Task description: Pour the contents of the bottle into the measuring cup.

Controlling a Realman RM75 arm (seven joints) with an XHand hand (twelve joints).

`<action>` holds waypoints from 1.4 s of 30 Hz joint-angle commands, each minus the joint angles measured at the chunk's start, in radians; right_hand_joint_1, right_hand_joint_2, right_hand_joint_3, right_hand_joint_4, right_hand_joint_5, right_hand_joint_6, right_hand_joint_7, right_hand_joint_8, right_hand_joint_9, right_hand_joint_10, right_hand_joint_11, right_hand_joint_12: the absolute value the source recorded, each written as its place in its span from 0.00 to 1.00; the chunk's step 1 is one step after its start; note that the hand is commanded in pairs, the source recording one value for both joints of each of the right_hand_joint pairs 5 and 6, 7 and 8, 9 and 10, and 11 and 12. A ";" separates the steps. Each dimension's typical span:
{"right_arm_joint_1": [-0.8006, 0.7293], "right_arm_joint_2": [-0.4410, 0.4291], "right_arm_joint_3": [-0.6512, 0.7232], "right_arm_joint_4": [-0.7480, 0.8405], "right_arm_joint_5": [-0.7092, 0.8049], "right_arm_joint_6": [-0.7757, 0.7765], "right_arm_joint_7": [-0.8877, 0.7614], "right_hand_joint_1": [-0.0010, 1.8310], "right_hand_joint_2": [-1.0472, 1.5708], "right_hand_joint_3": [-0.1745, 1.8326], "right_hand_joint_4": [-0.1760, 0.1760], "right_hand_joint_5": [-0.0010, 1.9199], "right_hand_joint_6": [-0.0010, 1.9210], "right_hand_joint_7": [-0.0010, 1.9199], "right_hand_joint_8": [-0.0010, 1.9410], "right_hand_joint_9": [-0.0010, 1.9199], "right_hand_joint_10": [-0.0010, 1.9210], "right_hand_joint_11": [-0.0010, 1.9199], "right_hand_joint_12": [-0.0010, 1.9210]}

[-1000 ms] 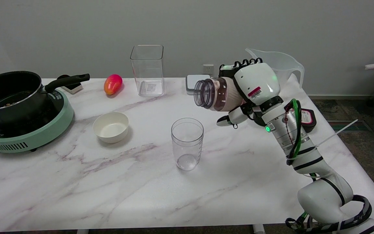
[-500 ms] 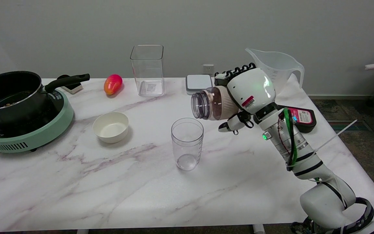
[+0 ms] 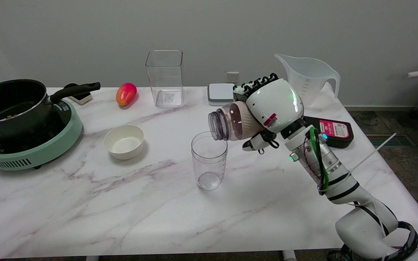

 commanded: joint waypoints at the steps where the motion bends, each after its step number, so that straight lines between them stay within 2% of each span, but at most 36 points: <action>1: 0.015 0.056 -0.004 0.023 -0.047 -0.048 -0.011 0.69 1.00 0.20 0.50 1.00 1.00 1.00 0.99 0.80 0.80 0.71 0.71; 11: 0.030 0.122 0.013 0.061 -0.078 -0.091 -0.011 0.69 1.00 0.20 0.50 1.00 1.00 1.00 0.99 0.80 0.80 0.71 0.71; 32: 0.034 0.120 -0.056 0.067 -0.094 -0.079 -0.034 0.69 1.00 0.20 0.50 1.00 1.00 1.00 0.99 0.80 0.80 0.71 0.71; 42: 0.039 0.111 -0.059 0.066 -0.165 -0.084 -0.032 0.69 1.00 0.20 0.50 1.00 1.00 1.00 0.99 0.81 0.81 0.71 0.71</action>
